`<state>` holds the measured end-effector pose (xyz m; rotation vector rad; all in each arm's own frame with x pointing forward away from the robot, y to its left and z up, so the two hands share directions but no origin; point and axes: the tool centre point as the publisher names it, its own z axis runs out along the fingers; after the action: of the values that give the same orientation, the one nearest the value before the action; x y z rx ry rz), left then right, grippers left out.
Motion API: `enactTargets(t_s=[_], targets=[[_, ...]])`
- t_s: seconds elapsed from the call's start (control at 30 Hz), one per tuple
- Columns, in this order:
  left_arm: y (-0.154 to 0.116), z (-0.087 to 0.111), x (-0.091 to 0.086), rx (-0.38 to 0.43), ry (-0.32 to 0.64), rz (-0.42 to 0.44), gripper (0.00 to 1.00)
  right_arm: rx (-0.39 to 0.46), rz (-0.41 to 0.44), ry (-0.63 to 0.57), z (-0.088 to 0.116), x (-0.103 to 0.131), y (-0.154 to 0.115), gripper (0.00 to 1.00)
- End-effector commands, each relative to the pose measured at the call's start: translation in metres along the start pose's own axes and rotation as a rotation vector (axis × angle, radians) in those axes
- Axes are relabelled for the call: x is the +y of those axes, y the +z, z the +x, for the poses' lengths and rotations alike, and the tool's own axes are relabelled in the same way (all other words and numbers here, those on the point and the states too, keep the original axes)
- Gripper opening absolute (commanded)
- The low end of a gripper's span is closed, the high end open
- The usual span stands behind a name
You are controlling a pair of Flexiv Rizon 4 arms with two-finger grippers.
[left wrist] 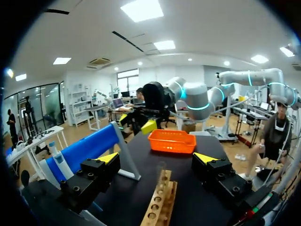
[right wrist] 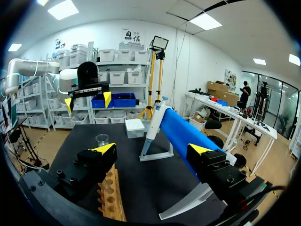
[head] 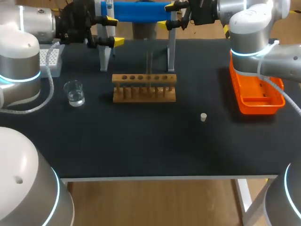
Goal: Invert the test tube, pick up the pipette, mount the tip to pipette, aspirate from beaker and dispense into the tube, eject the tip, return the pipette, and cap with the stopper.
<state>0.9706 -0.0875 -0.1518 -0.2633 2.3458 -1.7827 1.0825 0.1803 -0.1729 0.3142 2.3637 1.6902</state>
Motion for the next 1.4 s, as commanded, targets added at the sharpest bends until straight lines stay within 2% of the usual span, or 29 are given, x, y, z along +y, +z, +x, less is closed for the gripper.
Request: enactTargets(t_s=[0.03,0.47,1.4], targets=[[0.011,0.001,0.006,0.093,0.007,-0.01,1.0,0.001,0.003,0.0,0.0,0.0,0.0,1.0],[0.047,0.015,0.031,0.071,0.023,-0.061,1.0,0.001,0.003,0.0,0.0,0.0,0.0,1.0],[0.11,-0.007,0.075,0.148,0.033,-0.166,1.0,0.001,0.003,0.0,0.0,0.0,0.0,1.0]])
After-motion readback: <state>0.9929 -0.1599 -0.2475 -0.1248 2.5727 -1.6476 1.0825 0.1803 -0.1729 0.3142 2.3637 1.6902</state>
